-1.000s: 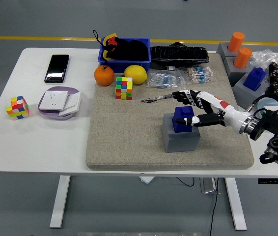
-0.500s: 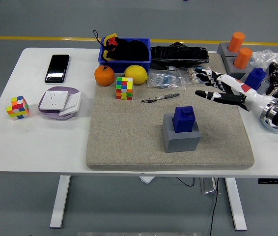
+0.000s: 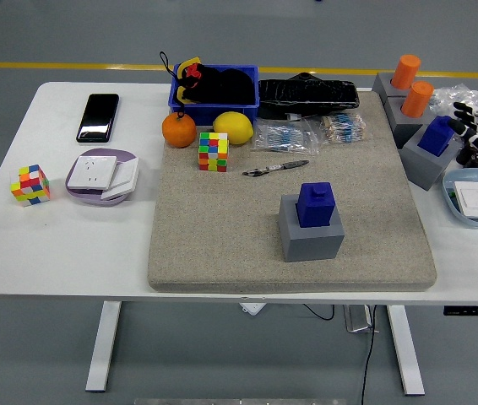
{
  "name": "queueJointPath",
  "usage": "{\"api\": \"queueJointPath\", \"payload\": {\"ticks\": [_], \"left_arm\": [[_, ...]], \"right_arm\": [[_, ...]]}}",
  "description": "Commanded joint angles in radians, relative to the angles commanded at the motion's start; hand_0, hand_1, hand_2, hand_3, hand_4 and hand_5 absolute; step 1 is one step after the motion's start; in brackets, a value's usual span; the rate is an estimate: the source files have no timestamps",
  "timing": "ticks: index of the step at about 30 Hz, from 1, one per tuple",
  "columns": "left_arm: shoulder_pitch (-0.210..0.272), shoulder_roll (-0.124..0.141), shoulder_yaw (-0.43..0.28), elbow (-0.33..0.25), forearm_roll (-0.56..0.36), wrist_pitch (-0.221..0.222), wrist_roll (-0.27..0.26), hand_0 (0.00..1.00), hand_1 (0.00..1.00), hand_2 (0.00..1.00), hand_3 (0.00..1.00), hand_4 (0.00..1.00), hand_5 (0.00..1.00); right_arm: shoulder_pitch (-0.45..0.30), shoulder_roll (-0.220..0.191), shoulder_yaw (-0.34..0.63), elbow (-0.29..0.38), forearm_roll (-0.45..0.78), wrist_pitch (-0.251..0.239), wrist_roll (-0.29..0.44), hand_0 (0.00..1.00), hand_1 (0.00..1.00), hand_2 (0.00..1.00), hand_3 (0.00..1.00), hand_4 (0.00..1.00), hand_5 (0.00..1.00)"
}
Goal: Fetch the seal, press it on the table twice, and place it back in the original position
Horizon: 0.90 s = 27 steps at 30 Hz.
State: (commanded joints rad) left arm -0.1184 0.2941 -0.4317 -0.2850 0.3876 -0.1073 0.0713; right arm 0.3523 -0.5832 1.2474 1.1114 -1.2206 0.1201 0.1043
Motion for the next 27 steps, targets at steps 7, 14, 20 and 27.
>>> {"api": "queueJointPath", "payload": {"ticks": [7,14,20,27], "left_arm": [[-0.002,0.002,-0.005,-0.001,0.005,0.01,0.003,0.793,0.747,0.737,0.772,0.802,0.485],[-0.008,0.007,-0.009,-0.001,0.006,0.01,0.003,0.794,0.747,0.737,0.772,0.802,0.49],[-0.003,0.005,-0.016,0.001,0.006,0.008,0.004,0.793,0.747,0.737,0.772,0.802,0.491],[-0.001,0.004,-0.019,0.004,0.004,0.01,0.005,0.794,0.746,0.737,0.772,0.801,0.492]], "right_arm": [[-0.06,-0.012,0.095,-0.033,-0.035,-0.006,-0.012,0.998,0.933,0.913,0.892,0.998,0.829],[-0.116,-0.001,0.184,-0.037,-0.043,-0.005,-0.015,0.943,0.867,0.832,0.802,0.998,0.738],[-0.144,0.011,0.242,-0.042,-0.051,0.0,-0.023,0.941,0.862,0.831,0.799,0.998,0.733],[-0.156,0.017,0.272,-0.042,-0.058,0.005,-0.032,0.939,0.861,0.83,0.798,0.998,0.737]]}}
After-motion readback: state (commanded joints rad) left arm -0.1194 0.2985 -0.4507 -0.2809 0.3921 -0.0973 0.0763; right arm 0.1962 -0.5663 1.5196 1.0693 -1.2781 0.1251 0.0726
